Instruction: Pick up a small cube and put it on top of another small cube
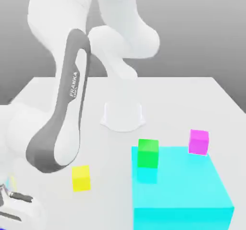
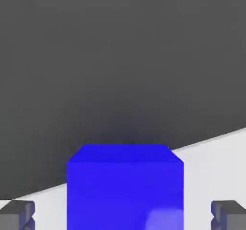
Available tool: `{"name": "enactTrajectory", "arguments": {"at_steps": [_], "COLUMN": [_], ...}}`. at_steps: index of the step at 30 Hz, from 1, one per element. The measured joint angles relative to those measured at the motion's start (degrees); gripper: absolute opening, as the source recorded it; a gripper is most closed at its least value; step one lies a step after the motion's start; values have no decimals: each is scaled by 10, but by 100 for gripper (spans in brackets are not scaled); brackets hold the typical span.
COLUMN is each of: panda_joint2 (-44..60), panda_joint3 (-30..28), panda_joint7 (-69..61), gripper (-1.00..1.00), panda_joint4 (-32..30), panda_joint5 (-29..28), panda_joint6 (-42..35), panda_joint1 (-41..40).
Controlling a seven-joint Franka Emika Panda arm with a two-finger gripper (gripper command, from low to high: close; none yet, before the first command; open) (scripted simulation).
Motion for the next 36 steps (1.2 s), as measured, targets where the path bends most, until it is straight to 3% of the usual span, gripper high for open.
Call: {"name": "enactTrajectory", "arguments": {"at_steps": [5, 9, 14, 23, 36], "panda_joint2": [4, -63, -139, -286, -498], "panda_joint3": [1, -17, -5, 19, 108], "panda_joint7": [-1, 18, 103, 309, 690], "gripper": [-100, -100, -100, -100, -100], "panda_joint4": [1, -17, -69, -169, -321], "panda_joint5": [2, -16, 26, 53, -22], "panda_joint6": [3, -47, -78, -118, -154], "panda_joint1": [-1, 15, 48, 117, 159]}}
